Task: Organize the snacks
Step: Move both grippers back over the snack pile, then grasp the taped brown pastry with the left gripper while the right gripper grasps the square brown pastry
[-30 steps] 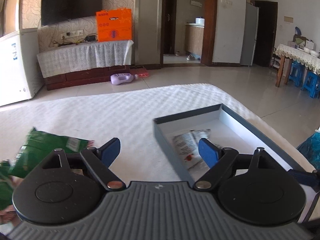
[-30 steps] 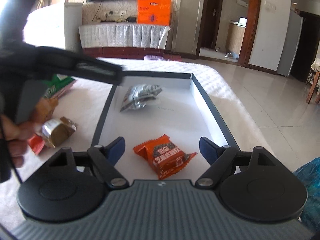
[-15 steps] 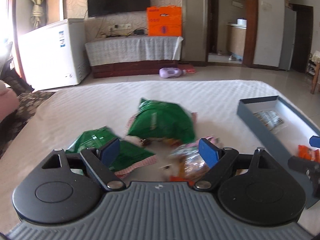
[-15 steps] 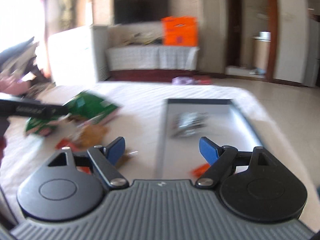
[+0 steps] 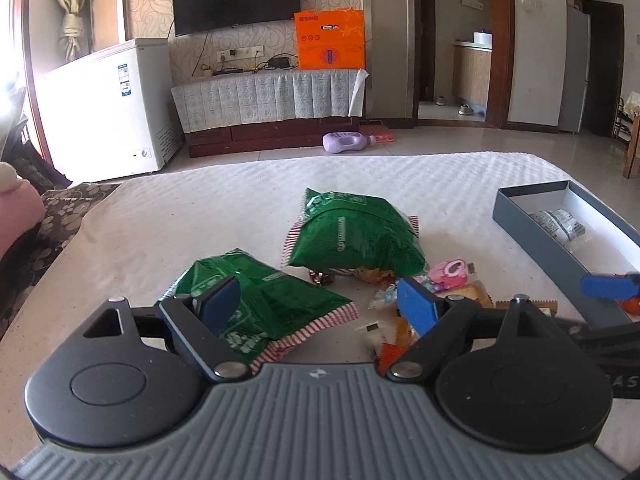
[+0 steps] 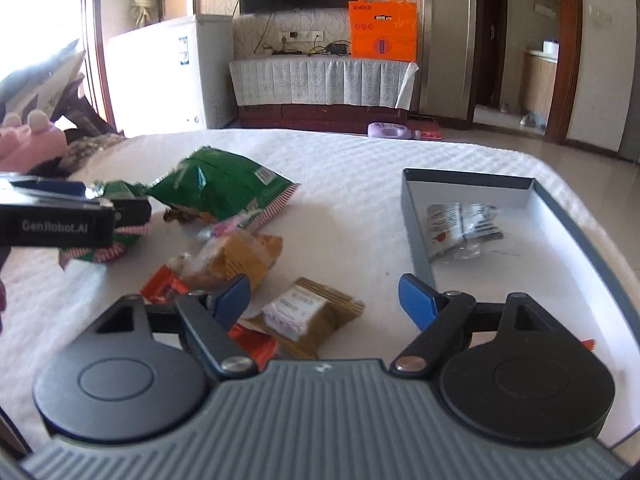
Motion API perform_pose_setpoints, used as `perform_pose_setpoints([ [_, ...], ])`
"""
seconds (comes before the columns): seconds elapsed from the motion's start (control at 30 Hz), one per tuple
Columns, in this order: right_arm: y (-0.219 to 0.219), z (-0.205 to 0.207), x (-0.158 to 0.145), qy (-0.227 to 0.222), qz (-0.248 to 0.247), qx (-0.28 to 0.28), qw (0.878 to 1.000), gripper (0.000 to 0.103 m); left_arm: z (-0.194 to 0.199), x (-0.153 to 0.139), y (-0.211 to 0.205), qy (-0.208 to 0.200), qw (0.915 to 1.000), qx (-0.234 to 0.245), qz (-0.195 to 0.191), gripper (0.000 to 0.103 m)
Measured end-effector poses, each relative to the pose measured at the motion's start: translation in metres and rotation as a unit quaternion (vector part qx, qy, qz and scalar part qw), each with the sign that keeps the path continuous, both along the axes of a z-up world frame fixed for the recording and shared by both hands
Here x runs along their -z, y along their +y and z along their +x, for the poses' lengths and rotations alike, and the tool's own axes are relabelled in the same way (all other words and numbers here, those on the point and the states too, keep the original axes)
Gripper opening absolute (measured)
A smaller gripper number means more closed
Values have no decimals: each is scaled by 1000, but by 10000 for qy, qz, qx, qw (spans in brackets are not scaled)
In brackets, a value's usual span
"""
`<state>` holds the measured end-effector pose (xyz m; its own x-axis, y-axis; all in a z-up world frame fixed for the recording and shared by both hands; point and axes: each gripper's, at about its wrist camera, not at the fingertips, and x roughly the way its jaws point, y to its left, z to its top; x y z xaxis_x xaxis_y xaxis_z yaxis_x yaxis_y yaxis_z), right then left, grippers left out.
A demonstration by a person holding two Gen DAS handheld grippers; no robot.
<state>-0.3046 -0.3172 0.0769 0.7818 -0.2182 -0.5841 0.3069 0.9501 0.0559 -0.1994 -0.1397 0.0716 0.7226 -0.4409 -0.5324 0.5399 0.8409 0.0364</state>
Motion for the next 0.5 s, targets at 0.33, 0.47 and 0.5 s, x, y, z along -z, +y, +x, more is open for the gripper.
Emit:
perform_pose_setpoints([
  [0.33,10,31,27,587,-297,-15,9978,83,11,6,8,236,9997,-73,-69,90],
  [0.47,1,17,19,662,-278,-133,9973,60,7,10,1,186,9998,101,11,90],
  [0.5,-3,11,17,646,-212,-158,9976,57,6,11,-2,198,9996,184,15,90],
])
